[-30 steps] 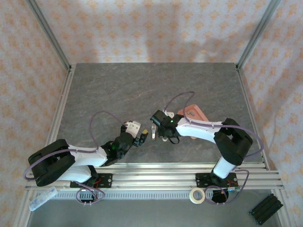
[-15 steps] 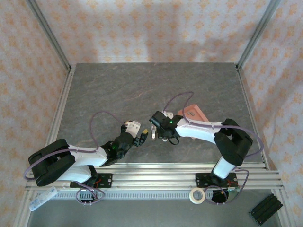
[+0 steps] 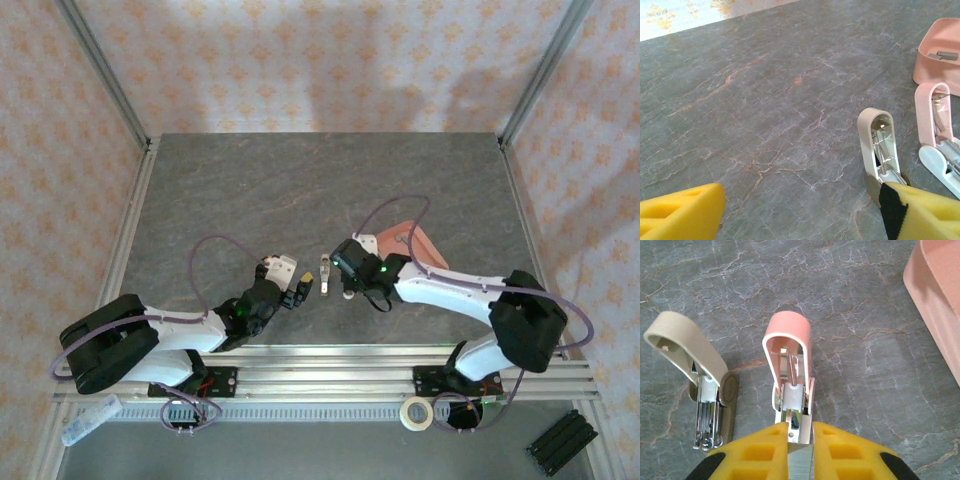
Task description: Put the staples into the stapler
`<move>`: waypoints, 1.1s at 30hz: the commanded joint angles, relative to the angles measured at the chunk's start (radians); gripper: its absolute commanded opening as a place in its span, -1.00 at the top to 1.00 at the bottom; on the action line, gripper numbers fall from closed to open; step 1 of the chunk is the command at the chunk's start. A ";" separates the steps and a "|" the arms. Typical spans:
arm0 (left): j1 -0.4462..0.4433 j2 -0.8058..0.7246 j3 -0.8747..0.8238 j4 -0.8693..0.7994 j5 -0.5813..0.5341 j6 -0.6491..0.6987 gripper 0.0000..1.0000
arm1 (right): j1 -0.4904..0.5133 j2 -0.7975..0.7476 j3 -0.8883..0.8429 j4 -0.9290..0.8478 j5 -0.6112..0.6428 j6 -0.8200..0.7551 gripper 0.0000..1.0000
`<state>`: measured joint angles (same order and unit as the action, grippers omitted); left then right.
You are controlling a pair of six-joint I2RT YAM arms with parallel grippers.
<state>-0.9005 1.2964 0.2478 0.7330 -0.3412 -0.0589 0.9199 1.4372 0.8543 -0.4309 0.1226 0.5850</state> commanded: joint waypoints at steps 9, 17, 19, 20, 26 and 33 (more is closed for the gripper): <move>0.008 -0.049 -0.018 0.040 -0.016 -0.022 -0.64 | 0.046 -0.051 -0.063 0.141 0.124 -0.034 0.68; 0.008 -0.066 -0.021 0.016 -0.024 -0.029 -0.64 | 0.046 0.024 -0.056 0.176 0.120 -0.036 0.68; 0.008 -0.065 -0.018 0.008 -0.024 -0.027 -0.64 | 0.046 0.042 -0.055 0.181 0.117 -0.029 0.68; 0.008 -0.065 -0.016 0.005 -0.022 -0.027 -0.64 | 0.046 0.051 -0.054 0.183 0.115 -0.026 0.68; 0.007 -0.056 -0.009 0.000 -0.019 -0.026 -0.64 | 0.046 0.067 -0.051 0.175 0.123 -0.016 0.68; 0.007 -0.040 0.001 0.003 -0.013 -0.027 -0.64 | 0.046 0.079 -0.051 0.165 0.129 -0.015 0.68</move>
<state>-0.9005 1.2499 0.2363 0.7486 -0.3416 -0.0788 0.9596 1.5032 0.8032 -0.2604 0.2070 0.5602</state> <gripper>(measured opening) 0.819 0.163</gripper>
